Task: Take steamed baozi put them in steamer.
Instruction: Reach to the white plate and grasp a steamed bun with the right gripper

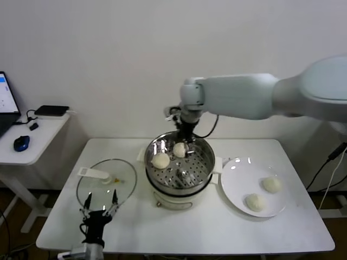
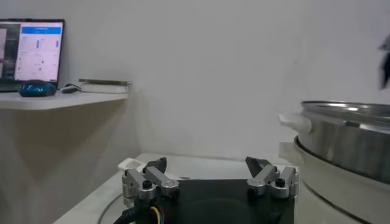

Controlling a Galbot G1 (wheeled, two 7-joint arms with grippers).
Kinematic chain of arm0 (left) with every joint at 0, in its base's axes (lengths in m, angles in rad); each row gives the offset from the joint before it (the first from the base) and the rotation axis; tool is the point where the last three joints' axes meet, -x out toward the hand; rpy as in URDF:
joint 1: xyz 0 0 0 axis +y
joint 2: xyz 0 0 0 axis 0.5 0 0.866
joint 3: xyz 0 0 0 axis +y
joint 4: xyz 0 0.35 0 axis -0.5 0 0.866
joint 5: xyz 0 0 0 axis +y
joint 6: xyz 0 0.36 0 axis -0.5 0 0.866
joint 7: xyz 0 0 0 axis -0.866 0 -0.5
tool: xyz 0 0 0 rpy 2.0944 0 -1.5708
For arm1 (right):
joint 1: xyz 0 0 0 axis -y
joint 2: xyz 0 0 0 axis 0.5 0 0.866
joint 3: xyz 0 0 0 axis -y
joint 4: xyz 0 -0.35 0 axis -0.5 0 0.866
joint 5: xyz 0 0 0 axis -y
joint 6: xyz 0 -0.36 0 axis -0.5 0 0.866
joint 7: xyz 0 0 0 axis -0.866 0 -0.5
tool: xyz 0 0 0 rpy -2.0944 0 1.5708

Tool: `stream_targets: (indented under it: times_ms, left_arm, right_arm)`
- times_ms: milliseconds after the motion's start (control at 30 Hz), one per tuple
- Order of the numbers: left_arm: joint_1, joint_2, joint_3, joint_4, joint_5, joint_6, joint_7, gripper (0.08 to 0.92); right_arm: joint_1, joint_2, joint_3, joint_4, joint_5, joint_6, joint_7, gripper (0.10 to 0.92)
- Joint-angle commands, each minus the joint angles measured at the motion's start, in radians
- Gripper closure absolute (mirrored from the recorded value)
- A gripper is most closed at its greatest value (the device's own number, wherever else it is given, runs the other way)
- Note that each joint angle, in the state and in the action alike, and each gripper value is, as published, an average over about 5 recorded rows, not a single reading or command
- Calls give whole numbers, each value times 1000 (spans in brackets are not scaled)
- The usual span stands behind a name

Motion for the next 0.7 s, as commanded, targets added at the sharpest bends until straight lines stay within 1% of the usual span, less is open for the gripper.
stream_targets:
  times_ms: [33,167,300,467,700]
  left_arm:
    - [0,-3,1,1,6,1,0,177]
    - [0,-5,0,2,6,0,0,177]
    - [1,-6,0,3,7,-1,0,177]
    - [0,-7,-2,9,11,-2,0,177]
    - [2,-8,-3,16,18,-5,0,177]
  right_arm:
    - [204,-307,-196,186,-26,69,-74,203]
    - [204,-403,-270,246,-87,69,-53,203]
    - [144,-485,-281,269,-154,68,-25,203]
    - [16,-556,-220,247,-236,69,0,203]
    - [-130,-592,-132,190,-300,73,28,203]
